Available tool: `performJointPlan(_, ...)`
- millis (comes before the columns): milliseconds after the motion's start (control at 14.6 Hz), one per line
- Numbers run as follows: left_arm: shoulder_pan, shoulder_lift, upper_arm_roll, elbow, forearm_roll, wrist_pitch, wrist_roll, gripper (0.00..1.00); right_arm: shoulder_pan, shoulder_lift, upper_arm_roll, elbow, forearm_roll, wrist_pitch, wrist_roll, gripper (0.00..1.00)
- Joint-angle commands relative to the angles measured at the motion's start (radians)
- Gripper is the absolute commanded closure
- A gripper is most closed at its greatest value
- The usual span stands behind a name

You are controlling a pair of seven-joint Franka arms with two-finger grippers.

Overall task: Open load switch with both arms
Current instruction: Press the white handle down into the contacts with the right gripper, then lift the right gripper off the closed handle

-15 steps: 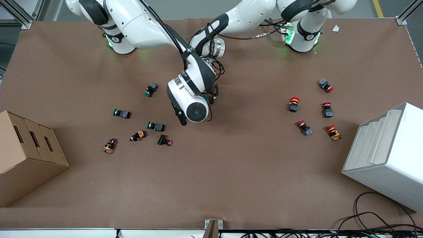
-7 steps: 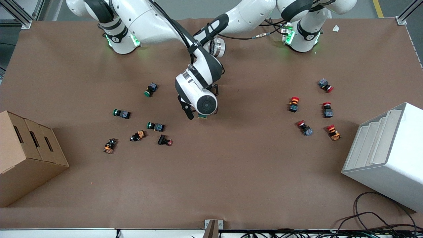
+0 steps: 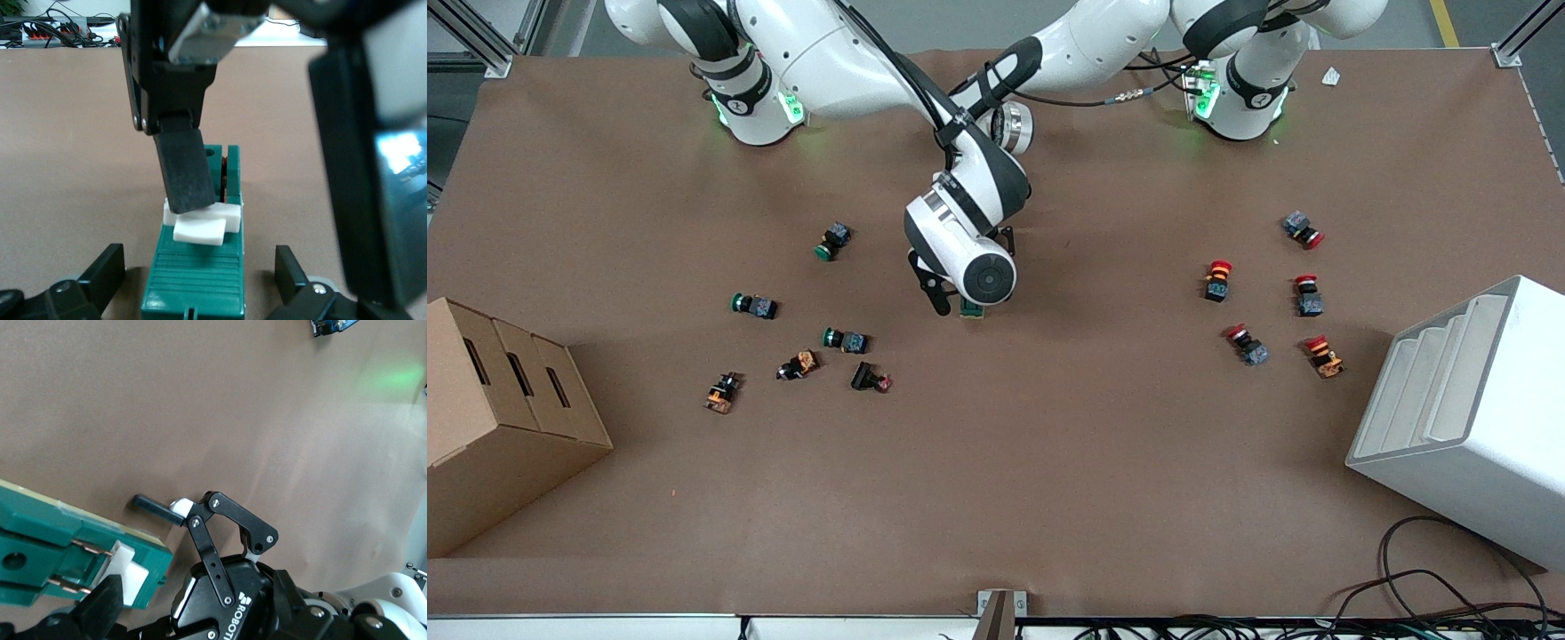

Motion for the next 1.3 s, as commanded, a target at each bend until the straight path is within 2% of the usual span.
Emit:
performJointPlan(0, 0.000, 0.021, 0.003, 0.004, 0.013, 0.000, -0.015, 0.01, 0.004, -0.009, -0.008, -0.026, -0.001, 0.009, -0.005, 0.00)
performJointPlan(205, 0.000, 0.017, 0.003, -0.001, 0.013, -0.001, -0.008, 0.01, -0.024, -0.024, -0.016, -0.004, -0.010, 0.001, -0.082, 0.00)
performJointPlan(342, 0.003, 0.010, 0.003, -0.010, 0.013, -0.001, 0.002, 0.01, -0.080, -0.041, -0.018, 0.002, -0.027, 0.000, -0.198, 0.00)
performJointPlan(547, 0.007, -0.018, -0.001, -0.021, -0.002, -0.001, 0.035, 0.01, -0.151, -0.099, -0.019, -0.001, -0.082, -0.012, -0.381, 0.00)
performJointPlan(683, 0.007, -0.044, -0.001, -0.019, -0.040, 0.000, 0.048, 0.01, -0.201, -0.162, -0.018, -0.016, -0.151, -0.049, -0.555, 0.00)
performJointPlan(1025, 0.017, -0.148, -0.030, 0.019, -0.233, 0.012, 0.149, 0.01, -0.379, -0.325, -0.019, -0.094, -0.182, -0.080, -0.973, 0.00)
performJointPlan(1230, 0.027, -0.234, -0.044, 0.061, -0.403, 0.019, 0.257, 0.01, -0.488, -0.399, -0.019, -0.102, -0.220, -0.082, -1.212, 0.00)
